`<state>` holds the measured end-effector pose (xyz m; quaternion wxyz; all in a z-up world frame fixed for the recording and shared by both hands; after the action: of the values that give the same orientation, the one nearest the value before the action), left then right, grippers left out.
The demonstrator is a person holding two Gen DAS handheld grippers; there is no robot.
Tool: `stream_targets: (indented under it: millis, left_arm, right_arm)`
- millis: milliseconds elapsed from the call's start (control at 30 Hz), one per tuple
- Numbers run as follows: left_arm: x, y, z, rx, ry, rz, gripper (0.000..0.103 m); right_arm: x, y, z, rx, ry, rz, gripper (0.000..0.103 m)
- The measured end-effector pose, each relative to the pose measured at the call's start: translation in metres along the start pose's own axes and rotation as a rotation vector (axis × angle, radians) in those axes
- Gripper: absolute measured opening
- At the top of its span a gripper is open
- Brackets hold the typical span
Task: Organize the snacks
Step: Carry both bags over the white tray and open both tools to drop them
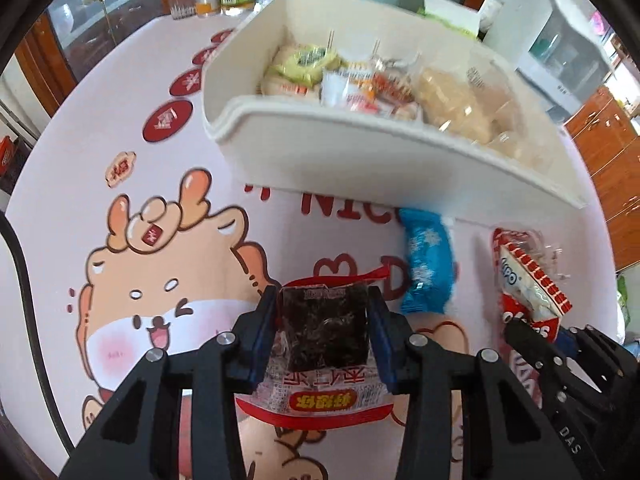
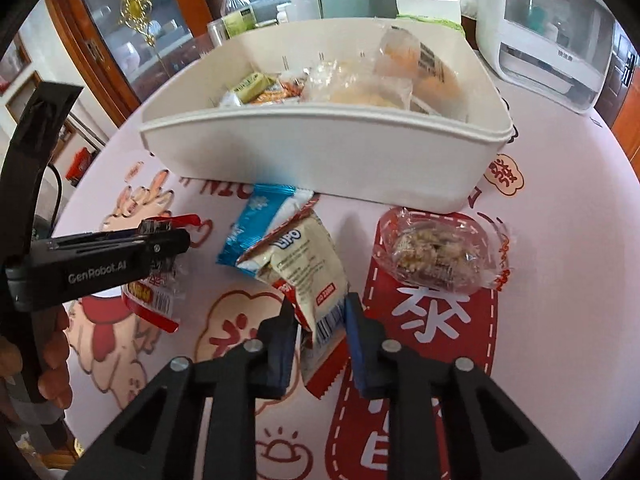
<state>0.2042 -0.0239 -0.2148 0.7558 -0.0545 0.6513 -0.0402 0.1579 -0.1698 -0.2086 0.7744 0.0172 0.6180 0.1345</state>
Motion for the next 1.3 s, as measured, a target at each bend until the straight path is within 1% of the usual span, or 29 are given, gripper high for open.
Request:
stream_targets:
  millis: [200, 300, 400, 533, 633, 700, 833, 900, 967, 1000, 1067, 1133, 1167, 1200, 1233, 1267, 1300]
  left_arm:
    - [-0.047, -0.005, -0.002, 0.036, -0.071, -0.023, 0.041]
    - [-0.075, -0.011, 0.011, 0.066, -0.114, -0.037, 0.041]
    - [-0.103, -0.015, 0.031, 0.091, -0.165, -0.050, 0.041]
    - [-0.142, -0.023, 0.062, 0.117, -0.244, -0.062, 0.041]
    - [-0.170, -0.029, 0.086, 0.137, -0.301, -0.049, 0.041]
    - [-0.187, -0.032, 0.102, 0.141, -0.330, -0.043, 0.042]
    - [-0.215, -0.036, 0.129, 0.150, -0.398, -0.024, 0.042]
    - [-0.220, -0.036, 0.140, 0.147, -0.418, -0.005, 0.042]
    - [-0.219, -0.036, 0.149, 0.144, -0.416, 0.010, 0.043]
    - [-0.216, -0.035, 0.154, 0.135, -0.411, 0.014, 0.045]
    - [-0.210, -0.032, 0.161, 0.122, -0.399, 0.032, 0.053]
    - [-0.204, -0.028, 0.165, 0.106, -0.396, 0.044, 0.081]
    - [-0.201, -0.025, 0.165, 0.101, -0.398, 0.047, 0.085]
    - [-0.199, -0.023, 0.165, 0.095, -0.403, 0.055, 0.089]
    - [-0.196, -0.021, 0.164, 0.095, -0.404, 0.062, 0.090]
    - [-0.193, -0.020, 0.164, 0.097, -0.401, 0.068, 0.090]
    - [-0.190, -0.018, 0.163, 0.100, -0.394, 0.077, 0.091]
  right_arm:
    - [-0.031, 0.011, 0.004, -0.017, -0.062, 0.046, 0.019]
    - [-0.054, 0.015, 0.014, -0.030, -0.106, 0.060, 0.019]
    - [-0.079, 0.019, 0.028, -0.047, -0.165, 0.062, 0.019]
    - [-0.121, 0.021, 0.056, -0.069, -0.256, 0.049, 0.019]
    - [-0.152, 0.023, 0.082, -0.084, -0.333, 0.029, 0.019]
    - [-0.173, 0.025, 0.100, -0.091, -0.388, -0.001, 0.019]
    - [-0.199, 0.030, 0.129, -0.090, -0.442, -0.034, 0.019]
    - [-0.202, 0.032, 0.142, -0.092, -0.452, -0.057, 0.019]
    - [-0.199, 0.034, 0.155, -0.096, -0.448, -0.079, 0.020]
    - [-0.196, 0.034, 0.159, -0.096, -0.442, -0.084, 0.020]
    - [-0.187, 0.034, 0.169, -0.090, -0.418, -0.098, 0.020]
    - [-0.178, 0.032, 0.176, -0.074, -0.392, -0.102, 0.023]
    - [-0.172, 0.031, 0.179, -0.067, -0.376, -0.100, 0.027]
    - [-0.168, 0.029, 0.181, -0.057, -0.362, -0.099, 0.036]
    - [-0.163, 0.025, 0.182, -0.041, -0.345, -0.089, 0.040]
    - [-0.161, 0.023, 0.183, -0.030, -0.338, -0.077, 0.048]
    - [-0.158, 0.020, 0.182, -0.018, -0.335, -0.065, 0.051]
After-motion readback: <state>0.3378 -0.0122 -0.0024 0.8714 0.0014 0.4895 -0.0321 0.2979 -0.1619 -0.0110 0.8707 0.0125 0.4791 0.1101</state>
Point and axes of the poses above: each gripper's, at about its wrist camera, not at the fingertips, and x roughly the way its jaws point, y to its left, z to its top, the point moved 5 cm from there along x, roughly the way its jaws point, and after that the axes turned 13 degrees about y, right-handed, at the moved point
